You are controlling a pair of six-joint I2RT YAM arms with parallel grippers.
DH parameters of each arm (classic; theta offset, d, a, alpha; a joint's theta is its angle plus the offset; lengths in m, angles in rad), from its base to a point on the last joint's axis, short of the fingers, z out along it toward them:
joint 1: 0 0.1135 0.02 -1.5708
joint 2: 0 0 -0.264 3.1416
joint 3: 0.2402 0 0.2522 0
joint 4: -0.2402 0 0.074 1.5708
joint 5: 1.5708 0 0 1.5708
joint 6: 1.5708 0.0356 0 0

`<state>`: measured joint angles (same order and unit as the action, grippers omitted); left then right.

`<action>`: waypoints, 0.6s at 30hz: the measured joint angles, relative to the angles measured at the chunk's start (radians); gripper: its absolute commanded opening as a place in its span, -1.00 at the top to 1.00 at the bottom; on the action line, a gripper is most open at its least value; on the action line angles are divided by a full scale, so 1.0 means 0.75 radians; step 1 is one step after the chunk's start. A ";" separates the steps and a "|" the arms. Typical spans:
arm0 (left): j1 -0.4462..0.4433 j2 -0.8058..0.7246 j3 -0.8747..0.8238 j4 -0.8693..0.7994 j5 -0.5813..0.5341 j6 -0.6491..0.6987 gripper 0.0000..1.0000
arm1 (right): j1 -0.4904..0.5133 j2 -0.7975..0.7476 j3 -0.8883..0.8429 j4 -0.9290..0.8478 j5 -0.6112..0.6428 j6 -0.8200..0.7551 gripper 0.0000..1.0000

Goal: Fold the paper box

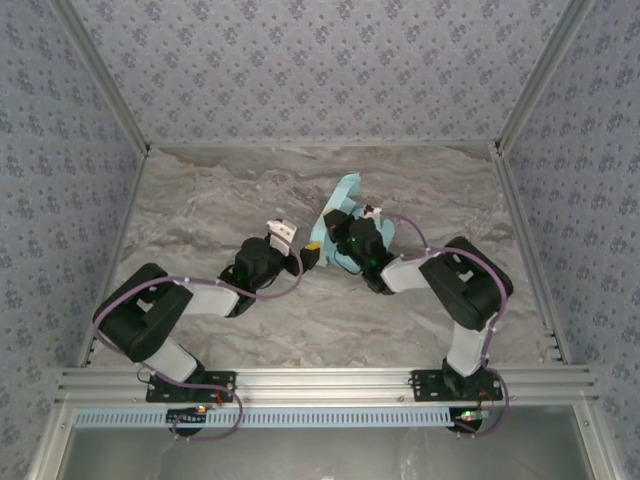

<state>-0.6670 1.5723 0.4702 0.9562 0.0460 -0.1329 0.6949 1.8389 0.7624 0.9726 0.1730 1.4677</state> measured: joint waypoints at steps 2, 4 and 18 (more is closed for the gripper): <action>0.034 0.018 0.000 -0.012 -0.011 -0.024 -0.50 | 0.010 0.072 0.037 0.041 0.029 0.017 0.78; 0.085 0.019 0.008 -0.039 -0.008 -0.058 -0.47 | 0.009 0.132 0.055 0.099 0.034 0.038 0.73; 0.149 0.071 0.270 -0.465 0.146 -0.118 -0.30 | -0.038 0.169 0.060 0.180 -0.053 0.055 0.50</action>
<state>-0.5552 1.6253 0.6724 0.6071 0.1558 -0.2214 0.6666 1.9656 0.8074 1.1076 0.1333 1.5093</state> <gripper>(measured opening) 0.658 0.241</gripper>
